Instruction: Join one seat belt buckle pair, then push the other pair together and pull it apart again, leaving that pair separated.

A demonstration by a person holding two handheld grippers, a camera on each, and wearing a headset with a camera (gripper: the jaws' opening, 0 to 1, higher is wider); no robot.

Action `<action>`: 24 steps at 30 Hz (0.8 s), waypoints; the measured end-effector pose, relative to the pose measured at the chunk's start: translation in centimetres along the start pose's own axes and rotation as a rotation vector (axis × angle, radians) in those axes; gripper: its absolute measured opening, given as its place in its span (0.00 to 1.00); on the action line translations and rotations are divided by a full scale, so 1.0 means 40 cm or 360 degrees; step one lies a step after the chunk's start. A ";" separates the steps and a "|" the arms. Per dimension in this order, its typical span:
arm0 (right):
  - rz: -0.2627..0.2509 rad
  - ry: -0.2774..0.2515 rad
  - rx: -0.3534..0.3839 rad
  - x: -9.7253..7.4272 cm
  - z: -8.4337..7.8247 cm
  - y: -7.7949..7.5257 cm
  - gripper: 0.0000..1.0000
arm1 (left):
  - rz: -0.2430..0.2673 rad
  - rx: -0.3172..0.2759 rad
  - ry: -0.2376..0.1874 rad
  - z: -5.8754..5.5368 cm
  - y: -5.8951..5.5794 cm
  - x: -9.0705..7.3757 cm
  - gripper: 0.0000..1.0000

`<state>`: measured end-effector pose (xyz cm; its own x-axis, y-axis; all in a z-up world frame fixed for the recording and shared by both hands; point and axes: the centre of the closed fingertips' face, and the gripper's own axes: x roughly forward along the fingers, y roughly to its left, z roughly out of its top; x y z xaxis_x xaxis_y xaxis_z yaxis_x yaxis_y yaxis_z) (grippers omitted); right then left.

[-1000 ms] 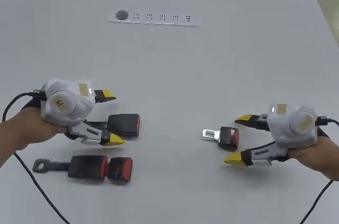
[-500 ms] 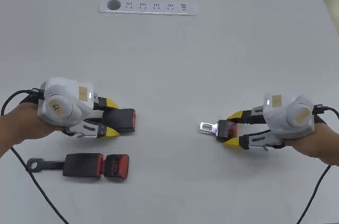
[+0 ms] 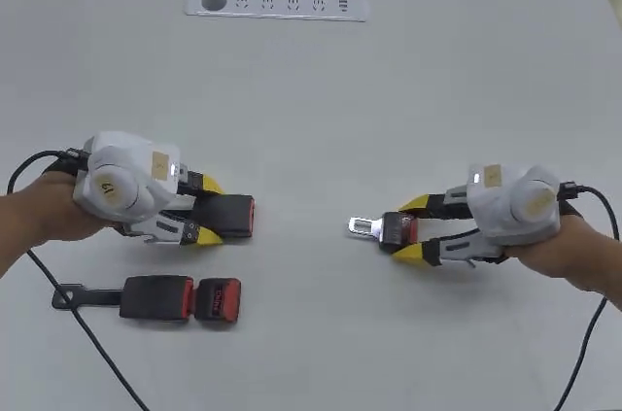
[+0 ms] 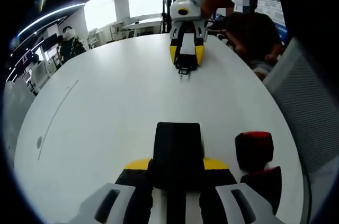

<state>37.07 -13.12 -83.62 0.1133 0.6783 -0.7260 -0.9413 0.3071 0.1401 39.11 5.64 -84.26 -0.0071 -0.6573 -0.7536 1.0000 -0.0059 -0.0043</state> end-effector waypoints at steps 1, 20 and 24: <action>0.0005 -0.0005 0.0002 0.008 0.011 0.001 0.34 | -0.0001 0.0007 0.0005 0.001 0.001 -0.001 0.34; 0.0189 -0.0029 -0.0034 0.207 0.200 0.057 0.33 | -0.0049 0.0048 0.0077 0.010 -0.005 -0.004 0.34; 0.0217 -0.0051 -0.0077 0.213 0.214 0.065 0.33 | -0.0059 0.0052 0.0091 0.003 -0.003 -0.002 0.34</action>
<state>38.31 -0.84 -83.67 -0.0075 0.7325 -0.6807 -0.9628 0.1785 0.2027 39.00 5.62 -84.11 -0.0428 -0.6121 -0.7896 0.9984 -0.0546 -0.0119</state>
